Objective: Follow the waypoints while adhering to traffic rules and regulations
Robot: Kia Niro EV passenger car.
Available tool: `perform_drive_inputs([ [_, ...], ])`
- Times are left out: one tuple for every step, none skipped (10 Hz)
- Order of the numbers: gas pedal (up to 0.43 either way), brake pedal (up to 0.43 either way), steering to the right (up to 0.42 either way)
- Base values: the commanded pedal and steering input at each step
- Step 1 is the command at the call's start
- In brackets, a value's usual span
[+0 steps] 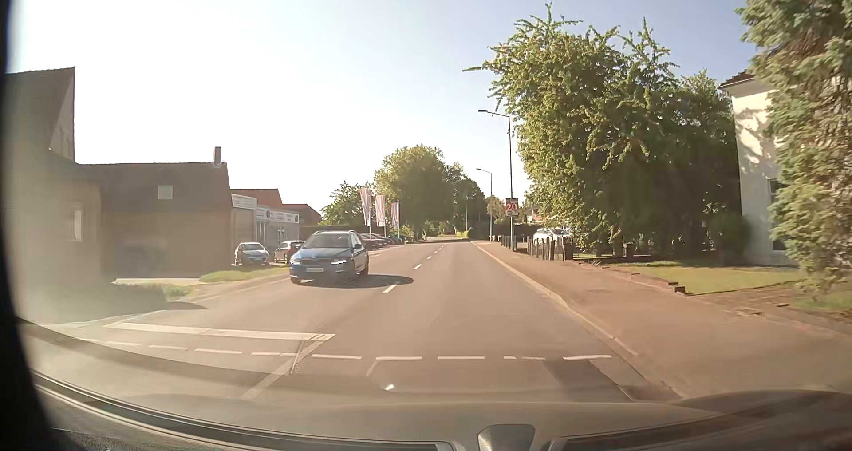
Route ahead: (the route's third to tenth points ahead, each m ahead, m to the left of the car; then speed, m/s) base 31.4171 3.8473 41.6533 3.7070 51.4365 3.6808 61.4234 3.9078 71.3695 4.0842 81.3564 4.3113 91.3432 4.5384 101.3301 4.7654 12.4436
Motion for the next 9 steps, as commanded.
perform_drive_inputs([
  [0.13, 0.006, 0.0],
  [0.13, 0.006, 0.002],
  [0.13, 0.006, 0.002],
  [0.13, 0.006, 0.002],
  [0.118, 0.006, 0.001],
  [0.118, 0.006, 0.0],
  [0.118, 0.006, 0.0],
  [0.118, 0.006, 0.0],
  [0.11, 0.006, 0.0],
])
